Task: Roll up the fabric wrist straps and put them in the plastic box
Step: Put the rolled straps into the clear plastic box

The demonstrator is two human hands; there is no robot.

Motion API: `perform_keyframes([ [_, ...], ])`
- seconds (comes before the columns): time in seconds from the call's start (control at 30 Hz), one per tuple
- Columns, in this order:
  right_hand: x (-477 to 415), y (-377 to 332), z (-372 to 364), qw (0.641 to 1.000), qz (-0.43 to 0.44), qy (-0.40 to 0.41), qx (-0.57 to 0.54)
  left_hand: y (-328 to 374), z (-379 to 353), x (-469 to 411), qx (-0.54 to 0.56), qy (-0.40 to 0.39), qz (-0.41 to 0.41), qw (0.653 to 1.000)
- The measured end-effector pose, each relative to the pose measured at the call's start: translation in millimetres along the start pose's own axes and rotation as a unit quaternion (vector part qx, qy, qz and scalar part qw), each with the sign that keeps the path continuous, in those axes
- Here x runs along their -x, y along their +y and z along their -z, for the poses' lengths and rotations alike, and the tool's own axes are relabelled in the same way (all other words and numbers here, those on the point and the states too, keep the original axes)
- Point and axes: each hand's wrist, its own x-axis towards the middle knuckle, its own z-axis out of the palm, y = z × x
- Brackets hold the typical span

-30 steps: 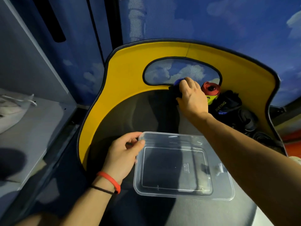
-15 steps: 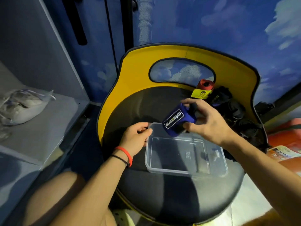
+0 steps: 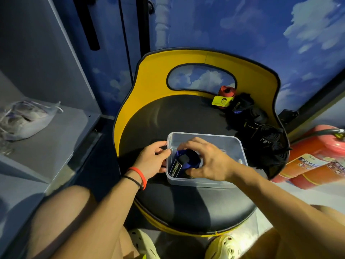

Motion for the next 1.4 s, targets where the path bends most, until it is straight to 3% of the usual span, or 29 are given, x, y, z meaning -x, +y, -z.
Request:
perform_keyframes([
  [0.43,-4.6,-7.9,-9.6,0.998,-0.031,-0.055,-0.017,6.0,4.8,6.7,-0.038,-0.026,-0.005,0.999],
  [0.6,3.2,-7.7,-12.6,0.989,-0.085,-0.037,-0.119,3.4,7.1,10.0,-0.029,-0.059,-0.021,0.998],
  [0.73,6.1,-8.0,-16.0,0.977,-0.112,-0.026,-0.177,3.9,0.8,20.7,-0.163,-0.044,-0.097,0.981],
  [0.8,8.6,-8.1,-13.1,0.977,-0.117,-0.040,-0.176,3.4,-2.7,24.1,-0.179,-0.035,-0.085,0.980],
  [0.87,10.2,-6.1,-4.2,0.981,-0.124,-0.027,-0.145,2.9,-2.6,25.1,-0.181,-0.037,-0.071,0.980],
  [0.97,13.0,10.3,22.1,0.980,-0.149,0.115,-0.061,5.0,-1.7,24.7,-0.164,-0.044,-0.073,0.983],
  [1.07,16.9,38.8,51.4,0.954,-0.185,0.229,0.049,6.1,-3.9,23.7,-0.152,-0.043,-0.073,0.985],
  [1.27,21.0,82.1,76.3,0.910,-0.260,0.229,0.228,8.7,-7.8,18.1,-0.150,-0.037,-0.081,0.985],
  [1.4,43.4,98.6,92.3,0.836,-0.331,0.220,0.379,8.9,-10.8,16.1,-0.177,-0.042,-0.090,0.979],
])
